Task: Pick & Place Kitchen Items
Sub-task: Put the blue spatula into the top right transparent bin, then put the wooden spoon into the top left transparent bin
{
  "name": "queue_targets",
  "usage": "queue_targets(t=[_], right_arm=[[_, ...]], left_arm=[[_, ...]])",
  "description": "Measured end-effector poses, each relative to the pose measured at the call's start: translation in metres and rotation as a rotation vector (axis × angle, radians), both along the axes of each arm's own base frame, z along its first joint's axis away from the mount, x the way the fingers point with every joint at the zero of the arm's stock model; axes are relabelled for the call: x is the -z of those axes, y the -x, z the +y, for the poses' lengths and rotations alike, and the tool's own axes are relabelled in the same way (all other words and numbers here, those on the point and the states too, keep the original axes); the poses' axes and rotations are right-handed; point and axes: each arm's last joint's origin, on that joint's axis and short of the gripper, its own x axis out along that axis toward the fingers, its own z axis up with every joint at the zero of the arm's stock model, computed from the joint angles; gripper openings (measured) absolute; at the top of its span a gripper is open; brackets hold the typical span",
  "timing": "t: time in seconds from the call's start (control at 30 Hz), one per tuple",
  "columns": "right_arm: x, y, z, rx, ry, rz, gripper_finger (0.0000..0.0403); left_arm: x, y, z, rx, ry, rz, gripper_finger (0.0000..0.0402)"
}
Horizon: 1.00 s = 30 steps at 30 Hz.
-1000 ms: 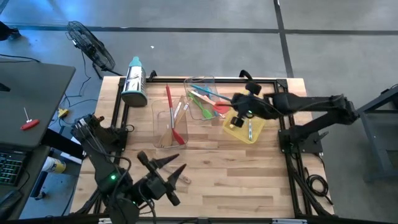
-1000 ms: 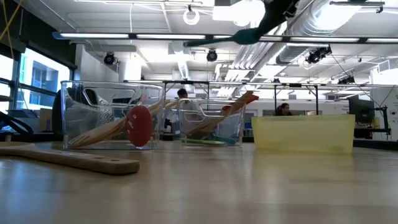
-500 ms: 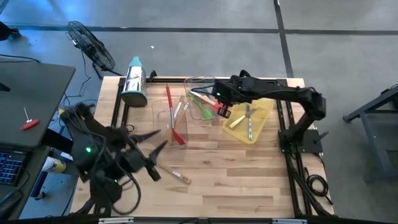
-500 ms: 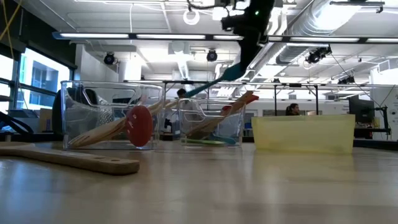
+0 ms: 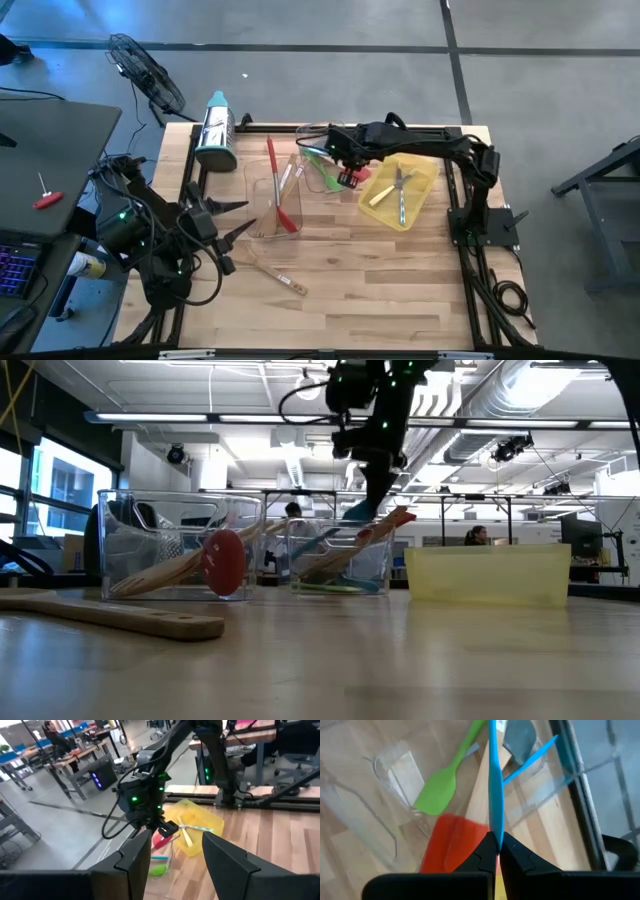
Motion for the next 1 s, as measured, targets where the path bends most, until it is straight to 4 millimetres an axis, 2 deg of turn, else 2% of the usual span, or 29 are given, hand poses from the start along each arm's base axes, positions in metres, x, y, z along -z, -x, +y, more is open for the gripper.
queue_targets(t=[0.2,0.37,0.47,0.67,1.0], right_arm=[[0.017,-0.010,-0.011,-0.019,-0.016,-0.004,0.0003],[0.019,-0.012,-0.013,-0.026,-0.036,-0.023,0.0009],[0.019,-0.015,-0.012,-0.049,-0.025,-0.036,0.0026],[0.018,-0.021,-0.005,-0.101,-0.027,-0.076,0.0090],[0.015,-0.035,0.016,-0.196,0.034,-0.121,0.0229]], left_arm=[[0.003,-0.001,-0.001,0.010,0.008,0.019,0.0172],[0.003,-0.001,-0.001,0.009,0.013,0.016,0.0172],[0.003,-0.001,-0.001,0.016,0.038,0.020,0.0172],[0.005,-0.002,-0.004,0.036,0.061,0.047,0.0172],[0.008,-0.003,-0.006,0.093,0.119,0.117,0.0172]])
